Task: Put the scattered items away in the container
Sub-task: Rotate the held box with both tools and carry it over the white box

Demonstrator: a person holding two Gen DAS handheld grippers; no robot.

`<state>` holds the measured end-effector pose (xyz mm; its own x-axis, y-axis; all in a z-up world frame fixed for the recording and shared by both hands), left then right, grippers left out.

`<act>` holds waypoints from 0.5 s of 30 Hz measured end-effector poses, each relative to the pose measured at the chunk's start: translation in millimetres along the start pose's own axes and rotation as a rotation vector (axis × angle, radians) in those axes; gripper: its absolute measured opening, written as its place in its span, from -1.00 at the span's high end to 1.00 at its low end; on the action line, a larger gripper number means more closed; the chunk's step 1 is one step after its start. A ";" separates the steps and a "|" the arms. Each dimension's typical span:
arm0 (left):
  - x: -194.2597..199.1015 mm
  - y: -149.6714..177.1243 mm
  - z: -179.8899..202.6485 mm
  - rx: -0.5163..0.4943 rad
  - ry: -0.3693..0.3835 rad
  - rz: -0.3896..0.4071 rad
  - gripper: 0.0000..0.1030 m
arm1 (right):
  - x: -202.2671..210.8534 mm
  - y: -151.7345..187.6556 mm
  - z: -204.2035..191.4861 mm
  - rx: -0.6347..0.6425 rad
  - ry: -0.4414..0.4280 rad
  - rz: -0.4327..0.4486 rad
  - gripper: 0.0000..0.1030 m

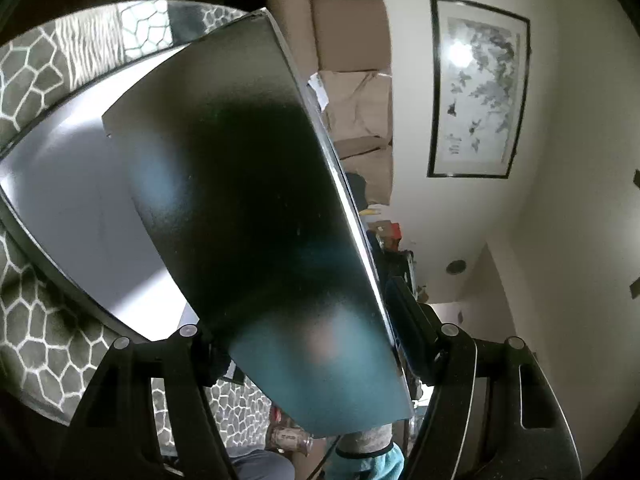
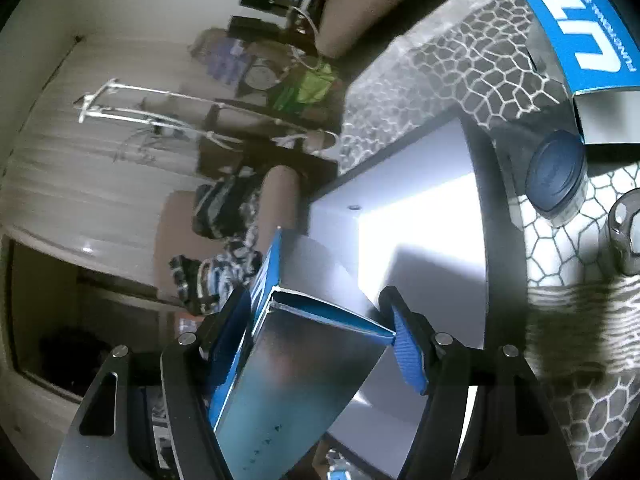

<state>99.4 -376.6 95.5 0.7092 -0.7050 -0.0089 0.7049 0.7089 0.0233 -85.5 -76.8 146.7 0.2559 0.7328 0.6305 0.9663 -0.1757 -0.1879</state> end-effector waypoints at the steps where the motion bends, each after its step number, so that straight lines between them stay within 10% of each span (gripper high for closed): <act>1: -2.7 -3.0 -2.1 0.001 -0.002 0.048 -0.28 | -3.7 -2.5 1.5 0.001 0.013 -0.001 -0.38; 15: -42.8 -18.3 -30.8 0.069 -0.007 0.063 -0.30 | -30.1 -30.9 15.4 -0.009 0.114 -0.018 -0.42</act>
<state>56.5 -358.7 64.7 0.7521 -0.6590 0.0021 0.6560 0.7491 0.0923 -123.4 -83.3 121.9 0.2393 0.6565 0.7154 0.9709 -0.1698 -0.1689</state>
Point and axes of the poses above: each gripper's, at about its wrist camera, not at the fingertips, and x roughly against the way its jaws point, z to its right, y to its underside, the point moved 2 cm from there along -x, roughly the way its jaws point, and after that the axes turned 12 degrees about y, right-handed, at the moved point
